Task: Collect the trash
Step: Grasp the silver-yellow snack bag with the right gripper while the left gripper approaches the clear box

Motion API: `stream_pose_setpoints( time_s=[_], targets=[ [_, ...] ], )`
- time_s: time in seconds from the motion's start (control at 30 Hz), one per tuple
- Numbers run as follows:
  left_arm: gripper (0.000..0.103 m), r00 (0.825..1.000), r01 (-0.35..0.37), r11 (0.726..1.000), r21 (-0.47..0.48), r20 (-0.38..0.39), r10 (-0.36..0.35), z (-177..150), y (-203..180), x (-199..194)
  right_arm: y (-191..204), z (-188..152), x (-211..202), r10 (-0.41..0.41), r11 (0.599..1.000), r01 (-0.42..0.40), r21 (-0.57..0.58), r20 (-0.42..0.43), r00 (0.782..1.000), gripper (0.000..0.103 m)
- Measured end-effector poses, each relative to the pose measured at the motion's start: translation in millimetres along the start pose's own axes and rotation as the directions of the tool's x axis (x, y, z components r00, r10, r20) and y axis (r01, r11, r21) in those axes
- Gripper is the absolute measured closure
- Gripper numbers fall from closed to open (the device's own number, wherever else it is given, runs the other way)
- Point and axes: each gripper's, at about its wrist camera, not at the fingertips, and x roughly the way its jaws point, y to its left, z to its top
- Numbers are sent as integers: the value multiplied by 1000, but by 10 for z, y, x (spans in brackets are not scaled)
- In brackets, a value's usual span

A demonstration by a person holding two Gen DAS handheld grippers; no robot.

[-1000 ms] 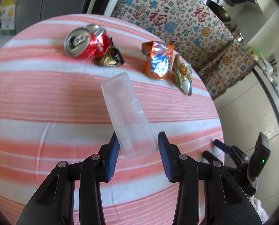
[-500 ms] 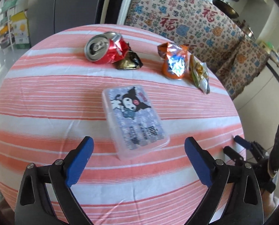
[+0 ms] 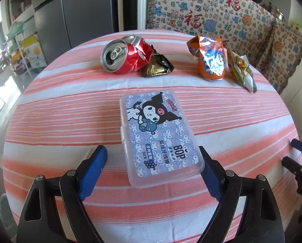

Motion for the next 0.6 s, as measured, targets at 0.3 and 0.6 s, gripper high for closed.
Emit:
stream_pose_setpoints(
  time_s=[0.3, 0.6],
  targets=[
    [6, 1000, -18, 998, 57, -23, 19, -21, -8, 47, -55, 610, 516, -10, 992, 20, 126, -78, 997, 11],
    [2, 1000, -9, 998, 63, -29, 11, -10, -16, 63, -15, 1378, 1121, -20, 985, 32, 170, -70, 997, 23]
  ],
)
